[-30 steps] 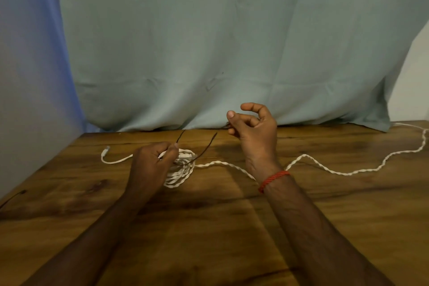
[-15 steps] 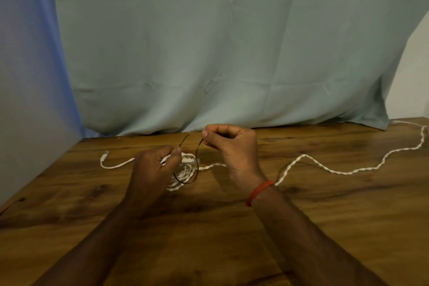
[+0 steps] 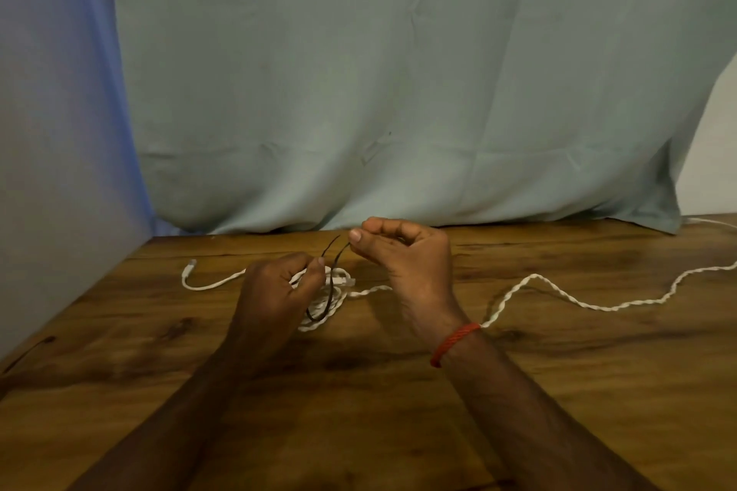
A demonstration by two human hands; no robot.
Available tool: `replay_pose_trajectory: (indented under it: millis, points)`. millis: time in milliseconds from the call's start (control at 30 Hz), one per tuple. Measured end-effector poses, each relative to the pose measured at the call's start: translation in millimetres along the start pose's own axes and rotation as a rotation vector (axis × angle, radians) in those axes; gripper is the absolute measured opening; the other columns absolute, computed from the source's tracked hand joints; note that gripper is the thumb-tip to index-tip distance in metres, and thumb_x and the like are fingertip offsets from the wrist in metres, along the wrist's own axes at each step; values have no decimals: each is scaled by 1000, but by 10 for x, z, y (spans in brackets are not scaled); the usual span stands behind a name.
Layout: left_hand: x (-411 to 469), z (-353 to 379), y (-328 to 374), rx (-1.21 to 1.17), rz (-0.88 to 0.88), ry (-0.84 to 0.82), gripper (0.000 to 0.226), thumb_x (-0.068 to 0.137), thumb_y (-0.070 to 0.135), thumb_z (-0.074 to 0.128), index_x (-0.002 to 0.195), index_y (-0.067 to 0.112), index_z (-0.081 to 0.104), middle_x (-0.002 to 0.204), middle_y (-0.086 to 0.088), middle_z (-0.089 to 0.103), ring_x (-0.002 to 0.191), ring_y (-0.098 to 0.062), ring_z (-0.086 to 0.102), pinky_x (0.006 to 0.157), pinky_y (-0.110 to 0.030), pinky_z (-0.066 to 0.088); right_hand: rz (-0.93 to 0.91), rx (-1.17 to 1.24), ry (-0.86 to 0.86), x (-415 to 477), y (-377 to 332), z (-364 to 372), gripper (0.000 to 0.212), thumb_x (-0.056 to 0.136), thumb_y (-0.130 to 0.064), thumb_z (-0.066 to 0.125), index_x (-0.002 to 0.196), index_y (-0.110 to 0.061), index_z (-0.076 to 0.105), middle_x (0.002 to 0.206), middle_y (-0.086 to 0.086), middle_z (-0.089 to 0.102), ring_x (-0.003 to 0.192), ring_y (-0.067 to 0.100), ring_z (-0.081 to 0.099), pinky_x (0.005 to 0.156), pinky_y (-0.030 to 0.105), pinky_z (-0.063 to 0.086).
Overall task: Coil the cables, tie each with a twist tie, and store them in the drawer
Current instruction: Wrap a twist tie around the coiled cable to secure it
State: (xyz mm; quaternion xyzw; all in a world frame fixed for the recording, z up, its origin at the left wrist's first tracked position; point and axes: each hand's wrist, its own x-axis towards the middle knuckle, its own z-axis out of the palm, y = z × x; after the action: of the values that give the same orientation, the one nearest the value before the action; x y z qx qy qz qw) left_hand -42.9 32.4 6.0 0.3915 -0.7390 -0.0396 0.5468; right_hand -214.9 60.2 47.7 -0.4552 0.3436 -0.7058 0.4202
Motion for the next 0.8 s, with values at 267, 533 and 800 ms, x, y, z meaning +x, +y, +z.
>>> replay_pose_trajectory:
  millis: [267,533,800]
  points:
    - [-6,-10,-2,6,-15,-5,37,94,29,55,60,16,54,52,2,50,50,-14,47,55,-38,39,56,-154,-49,1,-1,-26,10,84,-6,77,93,-2,75,78,10,75,68,16,70,62,24,60]
    - [-8,-9,14,1,8,-18,37,94,26,57,58,18,51,53,3,50,49,-14,46,53,-38,37,-12,-446,-56,63,27,-51,10,88,-7,74,94,-15,77,83,2,78,79,11,75,74,20,59]
    - [-9,-15,71,15,55,-51,36,93,21,58,61,37,53,58,22,58,52,-3,54,52,-14,32,-153,-503,-123,26,3,-40,15,86,-9,77,100,-12,79,88,-7,76,81,-1,71,73,11,54]
